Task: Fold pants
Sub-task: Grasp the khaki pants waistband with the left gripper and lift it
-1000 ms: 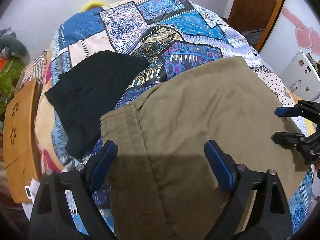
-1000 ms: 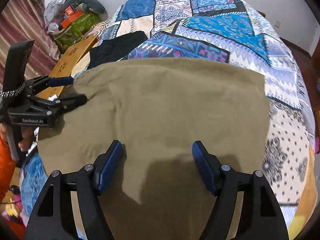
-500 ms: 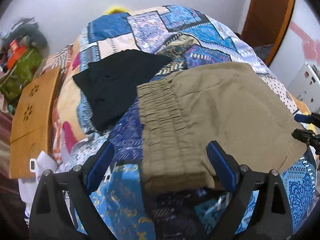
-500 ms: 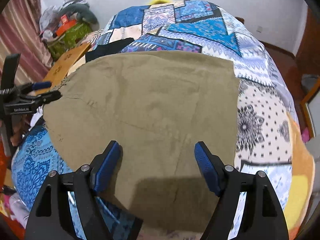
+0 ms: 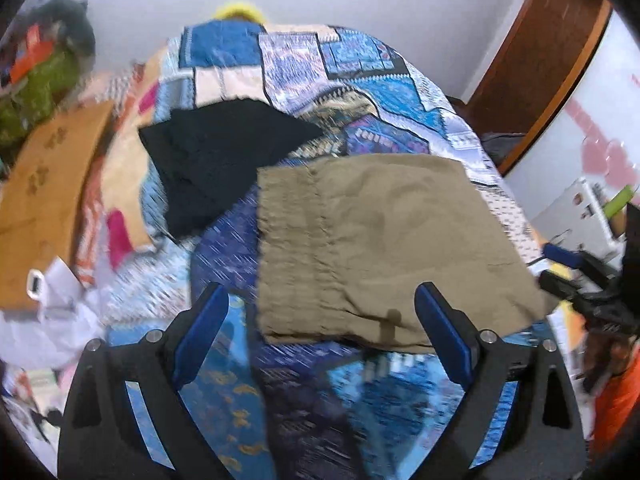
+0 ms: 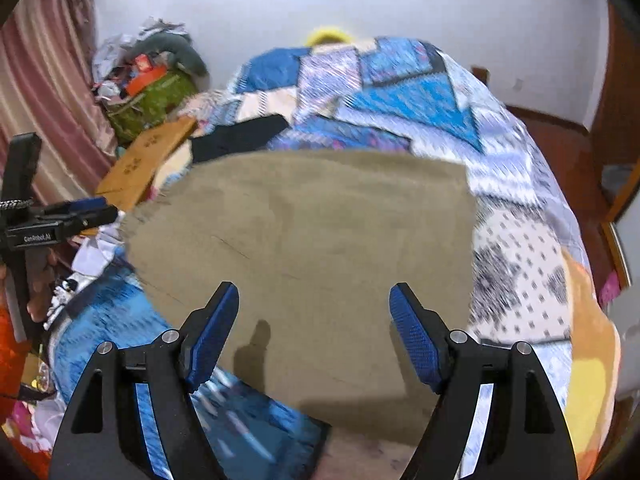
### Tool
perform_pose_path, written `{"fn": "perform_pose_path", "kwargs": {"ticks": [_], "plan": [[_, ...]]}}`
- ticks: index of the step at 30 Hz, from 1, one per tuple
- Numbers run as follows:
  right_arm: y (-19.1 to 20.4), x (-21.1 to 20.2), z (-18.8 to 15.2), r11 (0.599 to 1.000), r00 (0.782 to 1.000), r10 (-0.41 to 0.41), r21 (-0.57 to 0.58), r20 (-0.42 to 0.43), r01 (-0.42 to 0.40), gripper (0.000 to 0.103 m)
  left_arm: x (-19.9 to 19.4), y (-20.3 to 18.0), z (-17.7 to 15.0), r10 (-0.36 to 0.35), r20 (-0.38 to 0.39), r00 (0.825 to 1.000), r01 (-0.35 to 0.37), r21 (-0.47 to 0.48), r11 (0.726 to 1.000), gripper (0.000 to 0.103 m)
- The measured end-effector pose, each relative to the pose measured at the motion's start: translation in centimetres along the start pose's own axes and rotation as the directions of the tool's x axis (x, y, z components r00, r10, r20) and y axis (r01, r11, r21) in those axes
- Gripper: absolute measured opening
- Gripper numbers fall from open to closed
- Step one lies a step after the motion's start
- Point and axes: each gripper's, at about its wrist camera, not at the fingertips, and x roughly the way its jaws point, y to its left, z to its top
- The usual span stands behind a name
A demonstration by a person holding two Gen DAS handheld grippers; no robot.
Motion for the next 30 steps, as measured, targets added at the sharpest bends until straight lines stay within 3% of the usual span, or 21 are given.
{"fn": "perform_pose_path", "kwargs": {"ticks": [4,7,10,13,21,24,25,26,27,28,30], "plan": [[1.5,1.9,-0.2,0.999,0.999,0.013,-0.045,-0.03,-0.014,0.075,0.8,-0.3,-0.8,-0.083,-0.066,0.994,0.078,-0.062,0.995,0.095],[2.1,3.9,-1.0,0.997,0.993,0.028,-0.062,-0.111,-0.035,0.075,1.5,-0.8,-1.7,-0.109,-0.115,0.987,0.102,-0.068,0.993,0.095],[1.8,4.1,-1.4,0.997,0.993,0.048,-0.053,-0.104,-0.053,0.076,2.3,-0.9,-2.4,-0.166,-0.165,0.972,0.152,-0.093,0.984,0.095],[1.5,4.1,-1.4,0.997,0.992,0.069,-0.038,-0.11,-0.073,0.077,3.5,-0.5,-2.6,-0.25,-0.194,0.949,0.218,-0.17,0.961,0.095],[1.6,4.1,-1.7,0.996,0.992,0.082,-0.031,-0.1,-0.086,0.078,6.2,1.3,-0.2,-0.369,-0.183,0.911,0.29,-0.352,0.89,0.098],[1.7,4.1,-1.7,0.996,0.991,0.085,-0.03,-0.101,-0.088,0.078,7.0,1.4,1.0,-0.343,-0.169,0.924,0.262,-0.372,0.89,0.098],[1.7,4.1,-1.7,0.996,0.991,0.087,-0.028,-0.1,-0.09,0.078,7.0,1.5,1.4,-0.321,-0.164,0.933,0.246,-0.363,0.899,0.092],[1.7,4.1,-1.7,0.995,0.991,0.091,-0.026,-0.099,-0.094,0.078,7.1,1.3,1.7,-0.28,-0.16,0.946,0.211,-0.349,0.913,0.078],[1.6,4.0,-1.8,0.995,0.991,0.093,-0.024,-0.098,-0.096,0.078,7.1,1.2,1.9,-0.237,-0.158,0.959,0.174,-0.331,0.927,0.072],[1.6,4.1,-1.7,0.995,0.991,0.094,-0.023,-0.098,-0.097,0.078,7.1,0.8,2.2,-0.172,-0.153,0.973,0.12,-0.301,0.946,0.056],[1.5,4.1,-1.7,0.995,0.991,0.095,-0.022,-0.098,-0.098,0.078,6.8,0.5,2.5,-0.119,-0.132,0.984,0.081,-0.26,0.962,0.046]]}}
